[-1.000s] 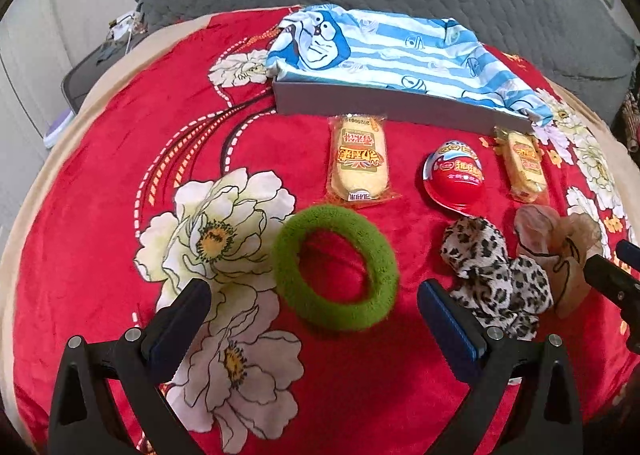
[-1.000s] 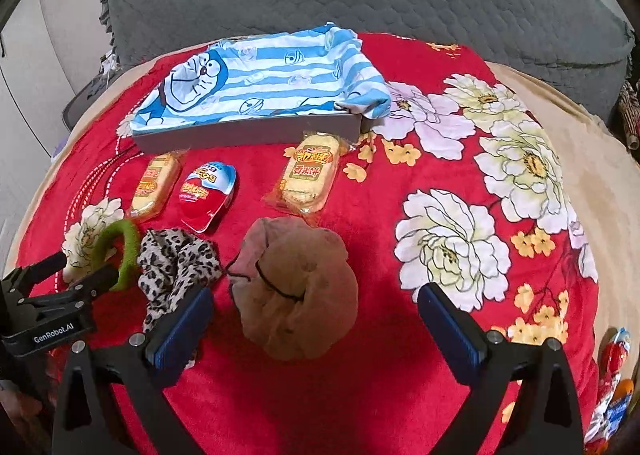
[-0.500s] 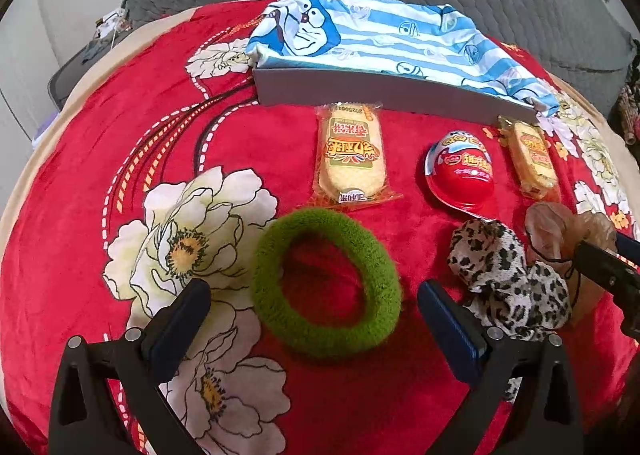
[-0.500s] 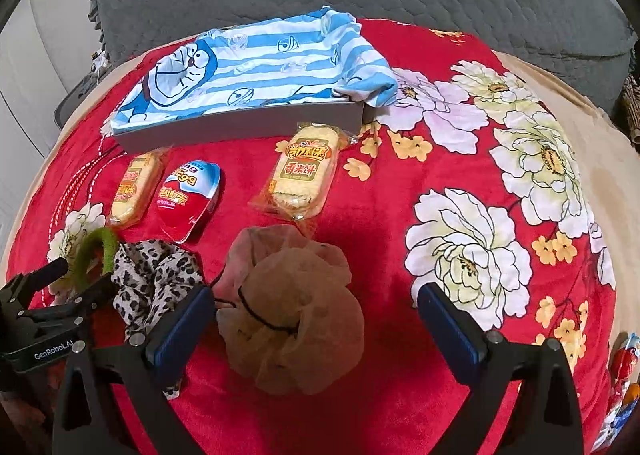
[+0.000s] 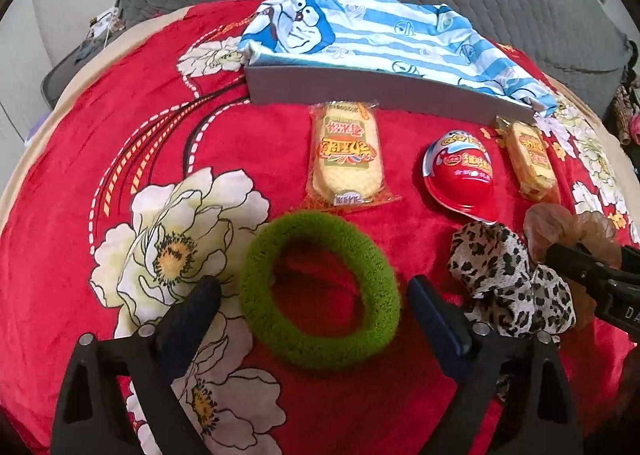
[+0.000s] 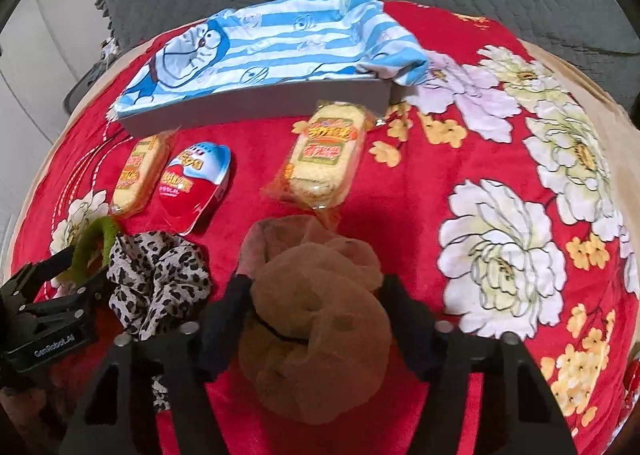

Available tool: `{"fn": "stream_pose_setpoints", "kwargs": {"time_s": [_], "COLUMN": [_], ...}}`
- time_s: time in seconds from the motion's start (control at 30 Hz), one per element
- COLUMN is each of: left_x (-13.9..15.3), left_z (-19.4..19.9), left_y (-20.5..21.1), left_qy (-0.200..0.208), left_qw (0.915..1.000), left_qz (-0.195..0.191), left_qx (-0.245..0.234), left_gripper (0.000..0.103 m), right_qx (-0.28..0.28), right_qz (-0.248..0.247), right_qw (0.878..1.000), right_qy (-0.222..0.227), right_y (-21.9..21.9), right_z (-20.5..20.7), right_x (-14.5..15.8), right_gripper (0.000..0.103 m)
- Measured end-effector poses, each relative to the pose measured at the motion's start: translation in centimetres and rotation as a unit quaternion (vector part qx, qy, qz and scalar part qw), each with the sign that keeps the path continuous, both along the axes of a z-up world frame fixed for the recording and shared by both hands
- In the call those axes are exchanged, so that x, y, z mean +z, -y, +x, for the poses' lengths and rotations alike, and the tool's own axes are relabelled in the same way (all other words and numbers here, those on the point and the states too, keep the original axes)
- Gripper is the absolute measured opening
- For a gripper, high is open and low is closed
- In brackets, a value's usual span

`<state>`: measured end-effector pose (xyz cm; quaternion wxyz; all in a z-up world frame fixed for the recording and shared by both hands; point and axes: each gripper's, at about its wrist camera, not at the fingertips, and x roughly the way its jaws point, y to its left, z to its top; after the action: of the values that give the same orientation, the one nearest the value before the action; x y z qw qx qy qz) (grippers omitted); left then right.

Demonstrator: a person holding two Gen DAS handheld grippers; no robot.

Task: Organize objects
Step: 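Grasp the green fuzzy ring with the left tool while the right tool grasps the beige scrunchie, then lift and carry the green ring and beige scrunchie toward the striped shirt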

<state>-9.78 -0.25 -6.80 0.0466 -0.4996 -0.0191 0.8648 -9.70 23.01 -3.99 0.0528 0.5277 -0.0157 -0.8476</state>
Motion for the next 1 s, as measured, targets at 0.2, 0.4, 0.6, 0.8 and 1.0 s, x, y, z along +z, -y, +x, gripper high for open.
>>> {"fn": "stream_pose_setpoints", "kwargs": {"time_s": [0.2, 0.4, 0.6, 0.8, 1.0], "left_x": [-0.2, 0.3, 0.5, 0.7, 1.0], "left_z": [0.1, 0.3, 0.8, 0.9, 1.4], "left_y": [0.1, 0.4, 0.3, 0.0, 0.1], "left_qy": [0.008, 0.003, 0.001, 0.001, -0.001], "left_qw": [0.9998, 0.9994, 0.9983, 0.9982, 0.9988], "left_qz": [0.013, 0.031, 0.045, 0.041, 0.032], "left_qx": [-0.012, -0.017, -0.037, -0.044, -0.038], "left_gripper": [0.059, 0.025, 0.013, 0.012, 0.012], "right_qx": [0.026, 0.046, 0.068, 0.047, 0.044], "right_qz": [-0.015, -0.027, -0.060, -0.100, -0.078], "right_qw": [1.000, 0.998, 0.996, 0.994, 0.996], "right_qy": [-0.005, -0.013, -0.011, -0.002, -0.018], "right_y": [0.5, 1.0, 1.4, 0.4, 0.3], "right_z": [0.2, 0.4, 0.8, 0.8, 1.1], "right_x": [0.2, 1.0, 1.1, 0.9, 1.9], "right_gripper": [0.035, 0.021, 0.012, 0.011, 0.011]}}
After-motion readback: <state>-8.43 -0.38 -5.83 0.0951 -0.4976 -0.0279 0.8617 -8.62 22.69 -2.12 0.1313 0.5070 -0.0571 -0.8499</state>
